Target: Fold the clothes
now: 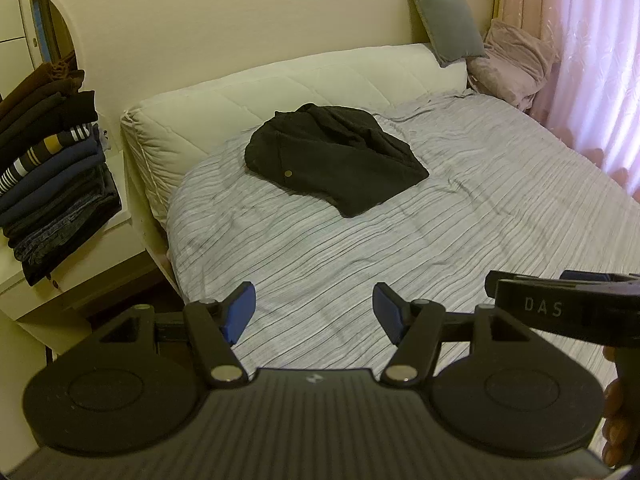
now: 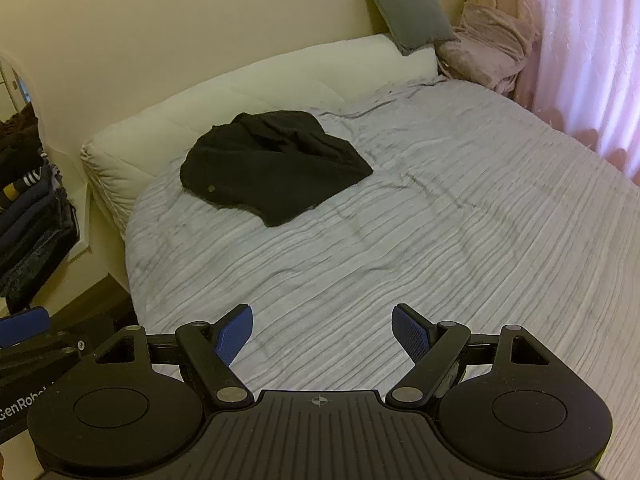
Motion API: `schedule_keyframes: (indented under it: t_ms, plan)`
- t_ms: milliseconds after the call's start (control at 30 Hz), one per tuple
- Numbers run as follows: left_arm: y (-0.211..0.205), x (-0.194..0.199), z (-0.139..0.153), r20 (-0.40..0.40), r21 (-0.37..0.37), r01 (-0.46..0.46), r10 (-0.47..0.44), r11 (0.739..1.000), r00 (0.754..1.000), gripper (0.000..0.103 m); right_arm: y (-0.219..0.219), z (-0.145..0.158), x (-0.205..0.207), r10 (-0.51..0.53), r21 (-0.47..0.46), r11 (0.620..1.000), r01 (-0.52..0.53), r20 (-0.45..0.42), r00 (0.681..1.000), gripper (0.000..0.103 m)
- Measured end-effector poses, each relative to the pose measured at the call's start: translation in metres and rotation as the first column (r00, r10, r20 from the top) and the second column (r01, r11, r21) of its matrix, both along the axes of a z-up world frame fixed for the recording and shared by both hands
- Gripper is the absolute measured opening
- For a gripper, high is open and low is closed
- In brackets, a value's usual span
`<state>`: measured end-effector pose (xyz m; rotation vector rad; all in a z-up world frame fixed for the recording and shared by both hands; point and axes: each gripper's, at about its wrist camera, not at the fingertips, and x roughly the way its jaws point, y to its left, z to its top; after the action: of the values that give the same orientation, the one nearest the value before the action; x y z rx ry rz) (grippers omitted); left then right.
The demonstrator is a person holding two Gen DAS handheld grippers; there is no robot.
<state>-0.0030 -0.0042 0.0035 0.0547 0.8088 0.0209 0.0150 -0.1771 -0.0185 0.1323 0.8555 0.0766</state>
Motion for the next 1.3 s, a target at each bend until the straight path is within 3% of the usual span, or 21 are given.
schedule_keyframes:
  t_ms: [633, 967, 1300]
  plan:
    - [0.031, 0.034, -0.01, -0.037, -0.013, 0.005, -0.005, 1.0, 0.999, 0.061, 0.023, -0.007, 0.031, -0.011, 0.0, 1.0, 0.011, -0.027, 1.0, 0.08]
    - [0.04, 0.096, -0.034, -0.106, -0.027, 0.072, -0.075, 0.997, 0.992, 0.061, 0.035, -0.025, 0.077, -0.072, -0.021, 0.997, 0.07, -0.077, 0.994, 0.08]
    - [0.056, 0.185, -0.067, -0.186, -0.054, 0.143, -0.15, 0.988, 0.971, 0.061, 0.035, -0.054, 0.145, -0.118, 0.005, 0.993, 0.12, -0.147, 0.982, 0.08]
